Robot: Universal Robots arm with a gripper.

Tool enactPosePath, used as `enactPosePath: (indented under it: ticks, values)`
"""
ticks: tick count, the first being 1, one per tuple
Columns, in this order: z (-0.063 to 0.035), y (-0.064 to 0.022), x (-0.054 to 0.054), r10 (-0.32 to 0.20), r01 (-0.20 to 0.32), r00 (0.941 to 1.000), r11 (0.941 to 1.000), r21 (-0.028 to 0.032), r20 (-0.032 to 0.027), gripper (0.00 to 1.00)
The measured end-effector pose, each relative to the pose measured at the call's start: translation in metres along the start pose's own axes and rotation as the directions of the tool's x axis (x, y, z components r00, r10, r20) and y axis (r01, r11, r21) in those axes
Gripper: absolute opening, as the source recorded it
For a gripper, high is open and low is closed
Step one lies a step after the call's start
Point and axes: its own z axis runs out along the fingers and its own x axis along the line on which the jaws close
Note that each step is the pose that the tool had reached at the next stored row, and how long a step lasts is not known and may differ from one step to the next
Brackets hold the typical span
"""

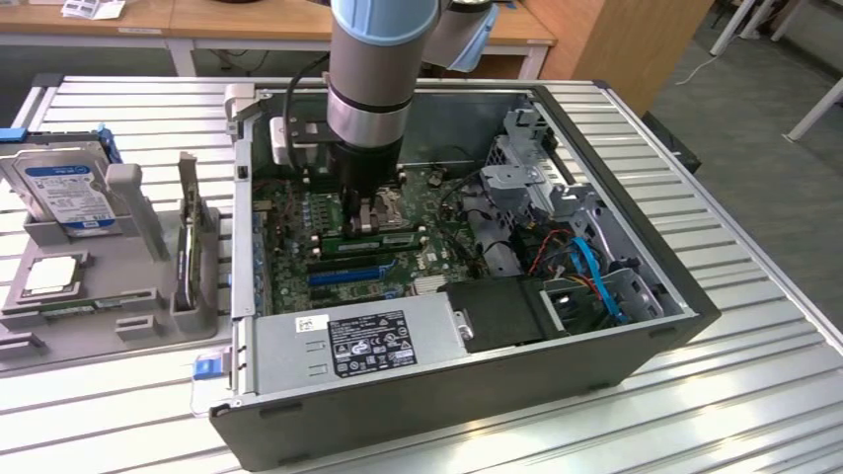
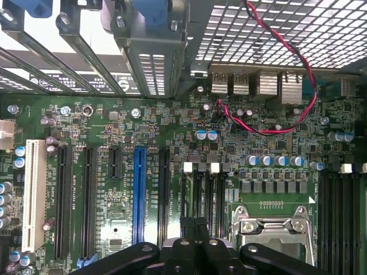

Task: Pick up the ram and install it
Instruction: 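Press down the ram until it locks into place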

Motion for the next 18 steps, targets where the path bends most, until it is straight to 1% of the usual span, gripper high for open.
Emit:
enactPosePath:
  ticks: [18]
  values:
    - [0.0016,-0.0001,0.0003,0.000,0.000,1.0000,1.0000,0.0000,0.0002,0.10]
